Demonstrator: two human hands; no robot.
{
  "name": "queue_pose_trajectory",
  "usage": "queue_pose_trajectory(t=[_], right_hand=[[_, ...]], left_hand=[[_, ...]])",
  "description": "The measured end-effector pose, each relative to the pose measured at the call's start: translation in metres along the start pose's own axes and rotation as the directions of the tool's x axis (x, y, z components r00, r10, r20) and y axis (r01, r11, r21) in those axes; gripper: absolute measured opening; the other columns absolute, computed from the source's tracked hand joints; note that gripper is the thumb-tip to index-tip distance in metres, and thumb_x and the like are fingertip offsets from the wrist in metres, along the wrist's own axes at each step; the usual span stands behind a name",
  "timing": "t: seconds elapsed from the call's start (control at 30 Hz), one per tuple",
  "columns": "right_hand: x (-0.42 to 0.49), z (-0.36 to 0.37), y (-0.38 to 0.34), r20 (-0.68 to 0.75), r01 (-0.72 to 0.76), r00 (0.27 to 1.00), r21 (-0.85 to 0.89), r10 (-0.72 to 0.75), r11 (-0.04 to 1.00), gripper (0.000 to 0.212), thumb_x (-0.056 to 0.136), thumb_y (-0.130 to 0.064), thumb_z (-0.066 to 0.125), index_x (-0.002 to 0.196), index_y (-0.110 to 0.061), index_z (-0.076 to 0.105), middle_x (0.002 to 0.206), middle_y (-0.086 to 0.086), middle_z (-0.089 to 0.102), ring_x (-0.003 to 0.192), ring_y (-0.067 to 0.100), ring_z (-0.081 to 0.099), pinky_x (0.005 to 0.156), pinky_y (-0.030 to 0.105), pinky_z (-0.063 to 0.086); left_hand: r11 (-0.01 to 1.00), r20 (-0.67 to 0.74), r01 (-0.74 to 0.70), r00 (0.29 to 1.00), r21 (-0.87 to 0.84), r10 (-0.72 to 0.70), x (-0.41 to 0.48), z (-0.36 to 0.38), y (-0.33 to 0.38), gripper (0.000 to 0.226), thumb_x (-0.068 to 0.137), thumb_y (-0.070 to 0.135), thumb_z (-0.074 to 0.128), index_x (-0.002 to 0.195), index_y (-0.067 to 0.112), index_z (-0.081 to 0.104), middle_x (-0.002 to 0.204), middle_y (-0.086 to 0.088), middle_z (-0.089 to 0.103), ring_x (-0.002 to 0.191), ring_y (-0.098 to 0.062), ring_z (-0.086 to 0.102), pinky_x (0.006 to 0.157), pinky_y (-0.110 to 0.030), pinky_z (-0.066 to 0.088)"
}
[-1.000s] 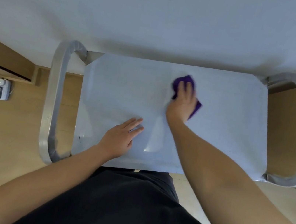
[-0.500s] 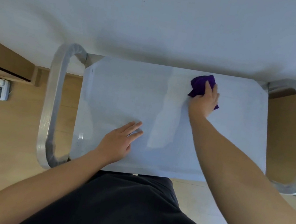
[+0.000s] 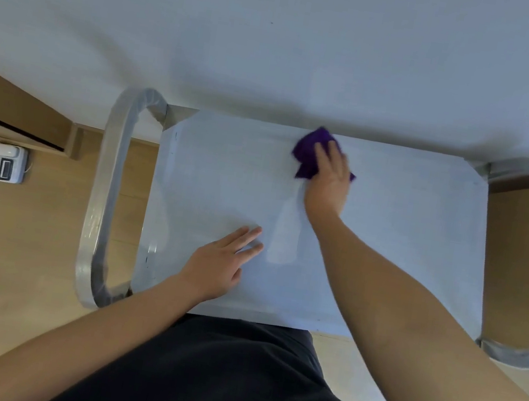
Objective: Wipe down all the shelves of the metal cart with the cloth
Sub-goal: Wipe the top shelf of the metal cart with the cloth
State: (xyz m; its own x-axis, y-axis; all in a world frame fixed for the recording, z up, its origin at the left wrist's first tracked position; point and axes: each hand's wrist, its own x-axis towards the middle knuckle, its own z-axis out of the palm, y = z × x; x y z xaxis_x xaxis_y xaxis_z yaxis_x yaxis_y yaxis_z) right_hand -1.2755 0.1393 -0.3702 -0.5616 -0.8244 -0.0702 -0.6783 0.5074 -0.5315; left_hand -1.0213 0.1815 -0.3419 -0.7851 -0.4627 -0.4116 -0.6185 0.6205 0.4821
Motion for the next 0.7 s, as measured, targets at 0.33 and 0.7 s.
queue_pose_trajectory(t=[0.33, 0.7], right_hand=[[-0.012, 0.041, -0.078, 0.244, 0.281, 0.93, 0.016, -0.277, 0.959, 0.063, 0.085, 0.008, 0.051, 0.139, -0.023, 0.051, 0.152, 0.0, 0.038, 0.144, 0.034, 0.021, 0.117, 0.039, 0.016], [0.024, 0.004, -0.021, -0.034, -0.227, 0.973, 0.04, 0.228, 0.973, 0.063, 0.087, 0.006, 0.043, 0.143, -0.023, 0.044, 0.157, -0.002, 0.029, 0.145, 0.029, 0.019, 0.116, 0.042, 0.025]], left_hand=[[1.0, -0.05, -0.024, 0.998, 0.016, 0.024, 0.008, -0.004, -0.01, 0.058, 0.091, 0.01, 0.046, 0.147, 0.025, 0.039, 0.163, 0.012, 0.008, 0.149, -0.009, 0.013, 0.085, -0.029, 0.05], [0.999, -0.046, -0.032, 0.998, 0.044, 0.034, 0.012, -0.009, -0.012, 0.056, 0.096, 0.02, 0.048, 0.15, 0.028, 0.033, 0.162, 0.013, 0.003, 0.149, -0.008, 0.009, 0.091, -0.027, 0.047]])
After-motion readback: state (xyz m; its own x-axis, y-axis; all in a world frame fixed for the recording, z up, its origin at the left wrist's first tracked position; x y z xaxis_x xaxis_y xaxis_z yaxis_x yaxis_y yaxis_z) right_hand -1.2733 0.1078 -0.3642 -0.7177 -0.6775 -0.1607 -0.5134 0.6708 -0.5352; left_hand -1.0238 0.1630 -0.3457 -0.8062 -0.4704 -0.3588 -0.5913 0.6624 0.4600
